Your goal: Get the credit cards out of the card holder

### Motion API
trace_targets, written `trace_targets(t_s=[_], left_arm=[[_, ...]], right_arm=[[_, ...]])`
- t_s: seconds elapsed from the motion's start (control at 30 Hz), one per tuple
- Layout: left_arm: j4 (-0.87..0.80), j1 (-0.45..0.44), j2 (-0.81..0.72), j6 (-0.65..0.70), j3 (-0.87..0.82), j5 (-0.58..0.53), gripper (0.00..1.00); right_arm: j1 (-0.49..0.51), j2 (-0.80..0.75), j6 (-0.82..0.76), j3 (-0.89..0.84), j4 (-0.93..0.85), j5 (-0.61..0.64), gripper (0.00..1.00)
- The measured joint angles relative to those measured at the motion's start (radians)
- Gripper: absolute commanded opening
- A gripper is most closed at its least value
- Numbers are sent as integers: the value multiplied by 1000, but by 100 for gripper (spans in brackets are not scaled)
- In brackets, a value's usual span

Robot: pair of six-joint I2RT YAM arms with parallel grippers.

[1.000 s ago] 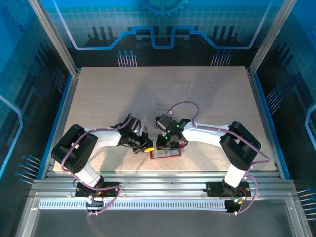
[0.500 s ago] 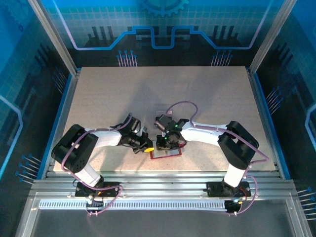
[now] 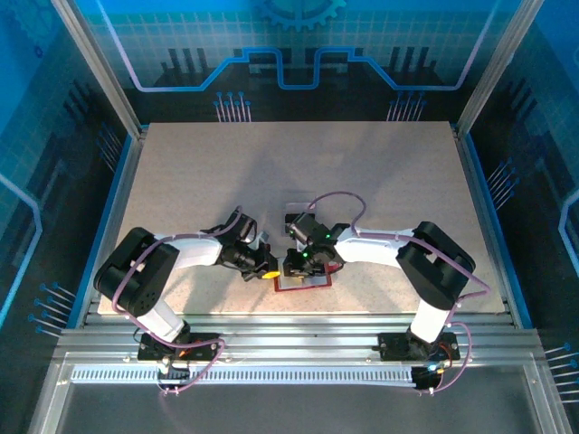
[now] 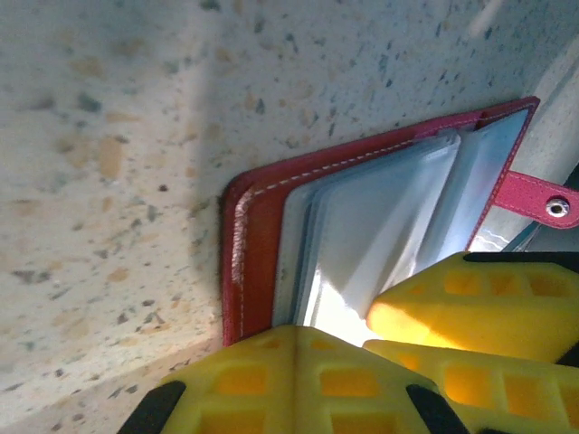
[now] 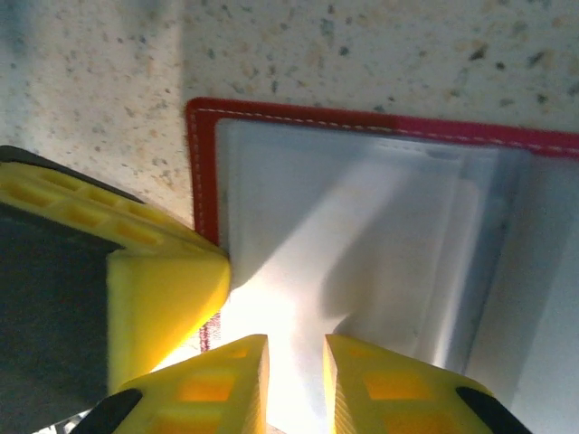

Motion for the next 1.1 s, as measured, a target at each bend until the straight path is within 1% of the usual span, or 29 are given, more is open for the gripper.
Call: trace_targets(t_s=[0.37, 0.57, 1.1], left_arm=[[-43, 1, 14, 23, 28, -13, 0], [-47, 6, 23, 25, 36, -13, 0], [-63, 6, 25, 27, 43, -18, 0]], right_arm=[[-11, 0, 11, -1, 41, -28, 22], [-32, 4, 5, -1, 28, -28, 22], [-49, -2, -9, -13, -12, -11, 20]])
